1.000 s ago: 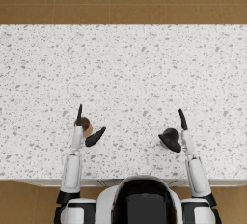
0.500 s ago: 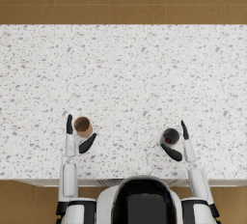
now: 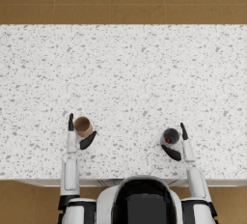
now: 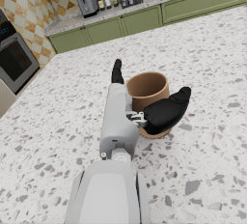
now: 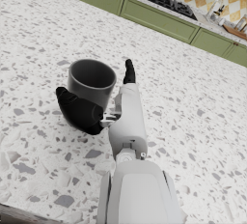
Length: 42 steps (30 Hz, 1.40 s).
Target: Pick up two cups and pour the berry on the right into the cup on the left
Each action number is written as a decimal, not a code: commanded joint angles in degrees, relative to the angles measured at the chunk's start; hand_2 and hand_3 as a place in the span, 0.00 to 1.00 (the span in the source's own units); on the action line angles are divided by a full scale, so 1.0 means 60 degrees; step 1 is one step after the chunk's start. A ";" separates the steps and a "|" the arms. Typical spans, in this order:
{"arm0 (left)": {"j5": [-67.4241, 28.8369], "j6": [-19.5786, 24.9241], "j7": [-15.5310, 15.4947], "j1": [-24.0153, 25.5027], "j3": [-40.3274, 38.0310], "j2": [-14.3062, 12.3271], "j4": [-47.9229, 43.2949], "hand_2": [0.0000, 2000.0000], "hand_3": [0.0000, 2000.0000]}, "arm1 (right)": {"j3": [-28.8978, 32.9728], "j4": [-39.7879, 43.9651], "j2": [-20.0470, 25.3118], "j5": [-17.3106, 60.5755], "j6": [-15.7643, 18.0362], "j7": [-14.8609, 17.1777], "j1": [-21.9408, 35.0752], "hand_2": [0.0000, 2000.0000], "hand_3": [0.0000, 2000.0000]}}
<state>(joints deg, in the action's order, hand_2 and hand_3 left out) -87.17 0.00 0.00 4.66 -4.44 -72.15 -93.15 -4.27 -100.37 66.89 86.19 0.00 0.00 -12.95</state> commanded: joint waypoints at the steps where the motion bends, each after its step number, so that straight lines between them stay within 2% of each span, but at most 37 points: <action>1: -0.0001 -0.0007 -0.0001 -0.0318 0.0107 -0.0033 0.0485 0.00 0.00 | -0.0048 0.0435 0.0107 0.0001 0.0000 0.0000 0.0282 0.00 0.00; 12: -0.0005 -0.0067 -0.0030 -0.0964 0.0465 -0.0188 0.1369 0.00 0.00 | -0.0063 0.1373 0.0506 -0.0005 0.0373 -0.0047 0.0871 0.00 0.00; 17: -0.0007 -0.0078 -0.0069 -0.1163 0.0487 -0.0119 0.2093 0.00 0.00 | -0.0082 0.2064 0.0664 -0.0005 0.0369 -0.0044 0.1079 0.00 0.00; 25: -0.0001 -0.0013 -0.0008 -0.1043 0.0465 -0.0225 0.2010 0.00 0.00 | -0.0532 0.1927 0.0908 0.0000 0.0008 -0.0015 0.1458 0.00 0.00; 26: -0.0001 -0.0015 -0.0006 -0.1043 0.0449 -0.0239 0.2010 0.68 0.16 | -0.0609 0.1871 0.0929 0.0000 0.0001 -0.0011 0.1468 0.00 0.00; 27: 0.0000 0.0114 -0.0015 -0.1046 0.0359 -0.0249 0.1998 1.00 0.33 | -0.0595 0.1871 0.0944 0.0000 -0.0005 -0.0008 0.1466 0.00 0.00; 28: 0.0000 0.0299 -0.0014 -0.1090 0.0321 -0.0263 0.2051 1.00 0.49 | -0.0488 0.1891 0.0942 0.0000 -0.0008 -0.0005 0.1414 0.68 0.16; 29: 0.0001 0.0404 -0.0014 -0.1085 0.0290 -0.0273 0.1975 1.00 0.64 | -0.0419 0.1942 0.0950 0.0001 0.0408 -0.0011 0.1406 1.00 0.33; 31: 0.0002 0.0393 -0.0017 -0.1162 0.0336 -0.0315 0.2029 1.00 0.64 | -0.0369 0.1792 0.0953 0.0002 0.1134 0.0001 0.1354 1.00 0.64; 36: -0.0001 0.0326 -0.0005 -0.1160 0.0465 -0.0405 0.1321 1.00 0.64 | -0.0224 0.1148 0.1024 0.0005 0.1547 0.0044 0.1363 1.00 0.64; 39: -0.0001 0.0310 -0.0010 -0.1250 0.0753 -0.0458 0.0344 1.00 0.64 | -0.0281 0.0534 0.1157 0.0004 0.1400 0.0017 0.1626 1.00 0.64; 42: 0.0000 0.0337 -0.0019 -0.1548 0.1189 -0.0569 0.0228 1.00 0.64 | -0.0351 0.0247 0.1359 0.0003 0.1316 0.0003 0.2102 1.00 0.64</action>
<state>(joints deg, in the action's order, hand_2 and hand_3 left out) -87.17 2.03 -0.13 -2.99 1.04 -75.36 -89.62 -6.27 -96.82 74.36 86.21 7.80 0.00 -2.84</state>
